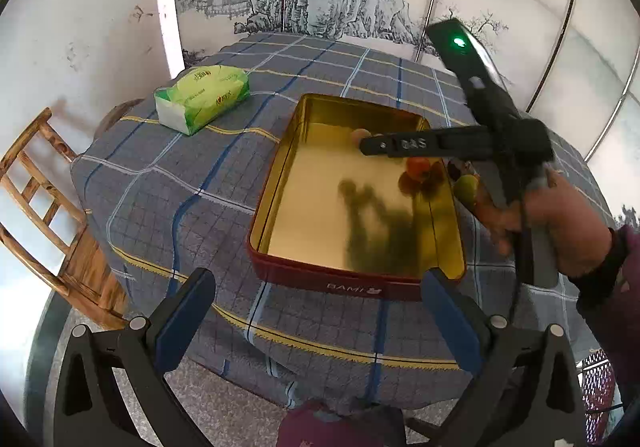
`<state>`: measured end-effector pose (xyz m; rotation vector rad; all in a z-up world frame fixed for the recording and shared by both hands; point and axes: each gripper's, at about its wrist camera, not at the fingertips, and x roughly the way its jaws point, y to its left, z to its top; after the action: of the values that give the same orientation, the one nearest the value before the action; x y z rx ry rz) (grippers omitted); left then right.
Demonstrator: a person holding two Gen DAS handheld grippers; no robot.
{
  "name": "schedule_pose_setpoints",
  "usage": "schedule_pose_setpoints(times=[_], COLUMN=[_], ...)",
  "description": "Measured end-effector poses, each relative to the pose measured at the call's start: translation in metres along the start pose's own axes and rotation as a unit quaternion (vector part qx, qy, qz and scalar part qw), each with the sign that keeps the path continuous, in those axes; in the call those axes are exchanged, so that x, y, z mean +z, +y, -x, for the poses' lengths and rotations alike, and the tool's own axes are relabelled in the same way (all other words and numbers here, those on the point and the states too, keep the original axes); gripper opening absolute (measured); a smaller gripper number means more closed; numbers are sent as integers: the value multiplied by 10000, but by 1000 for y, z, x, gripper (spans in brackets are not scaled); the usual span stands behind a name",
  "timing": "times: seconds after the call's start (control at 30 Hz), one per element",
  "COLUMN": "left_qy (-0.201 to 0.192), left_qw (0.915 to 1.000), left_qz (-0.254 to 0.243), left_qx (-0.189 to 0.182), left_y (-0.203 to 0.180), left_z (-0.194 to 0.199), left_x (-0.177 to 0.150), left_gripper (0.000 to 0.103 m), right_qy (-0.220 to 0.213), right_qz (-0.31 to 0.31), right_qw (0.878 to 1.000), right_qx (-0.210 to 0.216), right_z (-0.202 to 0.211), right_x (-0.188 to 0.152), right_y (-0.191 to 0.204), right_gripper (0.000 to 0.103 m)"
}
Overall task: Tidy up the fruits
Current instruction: 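Carry two brown fruits into gold tin and open right tool, then grasp a mandarin on the cloth with right tool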
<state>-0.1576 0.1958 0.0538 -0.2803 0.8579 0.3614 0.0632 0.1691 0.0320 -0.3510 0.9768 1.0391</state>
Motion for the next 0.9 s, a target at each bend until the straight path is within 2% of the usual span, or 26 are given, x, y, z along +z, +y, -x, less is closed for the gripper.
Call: schedule_pose_setpoints(times=[0.27,0.37,0.5,0.6,0.7,0.83,0.9], left_qy=[83,90,130,109,52,21,69], left_qw=[10000,9999,9999,9999,9997,9993,9989], left_qz=[24,51,10,-85,-181,-309,-381], left_qx=[30,5,-22,-54,-122,-230,-256], left_y=[0,0,-4,-10,-15,-30,-38], left_z=[-6,-7,-9,-8,-7,-9,-12], left_x=[-3,-2,-2,-1,-1,-1,-2], left_gripper=[102,102,102,102,102,102,102], right_qy=[62,-119,-570,-888,-901,-575,-413], right_qz=[-64,-193,-473,-589,-510,-265,-312], right_qw=[9998,9997,9971,9934,9936,9974,9976], right_qx=[-162,-94,165,421,441,-342,-467], right_z=[-20,-17,11,50,85,110,114], right_x=[10,12,7,-18,-61,-121,-136], right_y=[9,11,1,-16,-35,-57,-68], right_gripper=[27,27,28,28,28,28,28])
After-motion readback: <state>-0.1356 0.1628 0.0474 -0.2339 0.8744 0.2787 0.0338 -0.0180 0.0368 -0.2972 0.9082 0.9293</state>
